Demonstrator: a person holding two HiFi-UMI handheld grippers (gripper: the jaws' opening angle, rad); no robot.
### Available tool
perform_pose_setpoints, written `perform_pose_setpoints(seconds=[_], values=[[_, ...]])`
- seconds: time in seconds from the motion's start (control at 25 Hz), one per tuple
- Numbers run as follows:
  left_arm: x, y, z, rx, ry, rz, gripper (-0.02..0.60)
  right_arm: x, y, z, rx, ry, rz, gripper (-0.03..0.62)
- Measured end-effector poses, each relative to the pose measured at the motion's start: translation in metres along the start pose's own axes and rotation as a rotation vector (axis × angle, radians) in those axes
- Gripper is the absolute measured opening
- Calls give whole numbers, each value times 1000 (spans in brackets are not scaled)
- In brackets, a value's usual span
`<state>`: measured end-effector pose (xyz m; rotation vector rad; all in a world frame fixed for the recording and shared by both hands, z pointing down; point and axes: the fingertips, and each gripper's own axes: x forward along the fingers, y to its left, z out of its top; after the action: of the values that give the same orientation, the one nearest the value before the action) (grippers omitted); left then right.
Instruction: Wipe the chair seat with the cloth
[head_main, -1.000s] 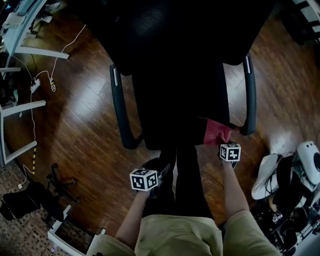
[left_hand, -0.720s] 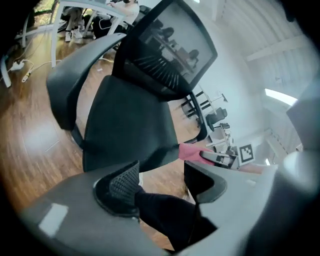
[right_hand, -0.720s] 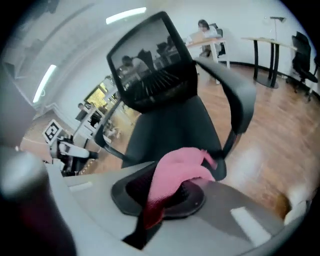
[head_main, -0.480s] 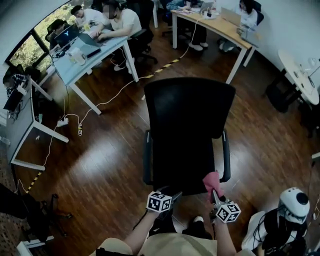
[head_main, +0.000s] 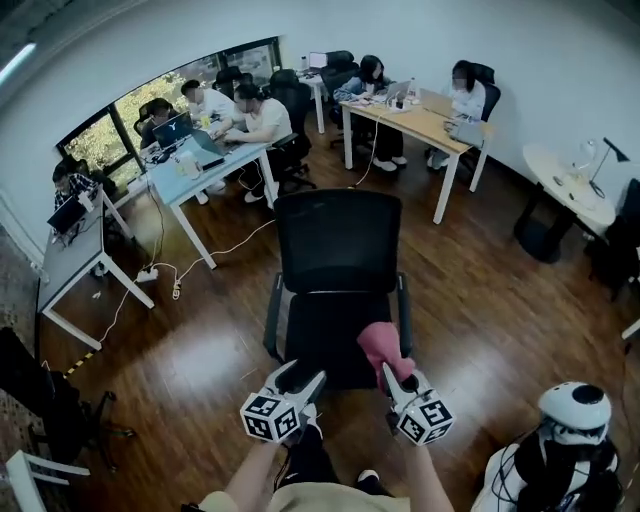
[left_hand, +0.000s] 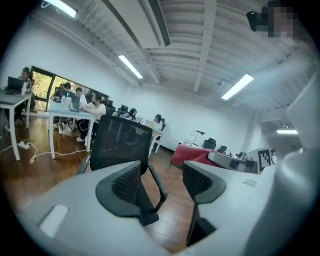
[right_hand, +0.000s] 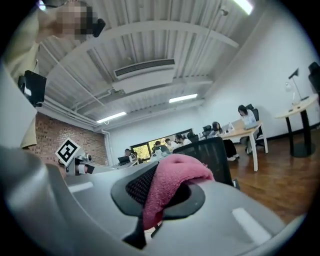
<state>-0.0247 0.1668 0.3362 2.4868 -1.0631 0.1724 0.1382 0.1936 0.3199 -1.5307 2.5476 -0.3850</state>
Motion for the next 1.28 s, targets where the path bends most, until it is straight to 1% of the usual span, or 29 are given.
perform_pose_setpoints(seconds=[0.08,0.2,0.32,0.44,0.52,0.6,0.68,0.76,0.84,0.92,1.04,1.16,1.28], values=[[-27,-31,20,55,-59,29,252,-26,15,26,-37,-27,-6,15],[-73,-64,51,145,-161,86,244,-61,42,55,-90,-70,-27,15],[-112,-92,68,184,-258,118,238,-93,68,70,-147,-79,-49,15],[-142,-95,87,252,-325,123,238,-89,100,75,-192,-84,-65,15],[-160,-87,97,311,-342,126,235,-72,127,79,-187,-99,-37,15],[-173,-82,100,342,-342,126,235,-56,152,81,-192,-108,3,15],[-184,-78,97,335,-334,118,235,-46,173,77,-203,-96,27,15],[-198,-75,94,315,-352,85,235,-39,193,67,-251,-67,28,15],[-208,-71,93,302,-384,57,235,-35,209,57,-339,-54,3,15],[-211,-66,89,287,-385,54,235,-37,216,55,-375,-66,-28,15],[-217,-63,88,282,-394,61,235,-46,213,59,-371,-84,-72,15],[-221,-64,89,287,-392,57,235,-57,200,70,-317,-125,-117,15],[-222,-69,88,268,-384,40,230,-63,197,78,-298,-139,-128,15]])
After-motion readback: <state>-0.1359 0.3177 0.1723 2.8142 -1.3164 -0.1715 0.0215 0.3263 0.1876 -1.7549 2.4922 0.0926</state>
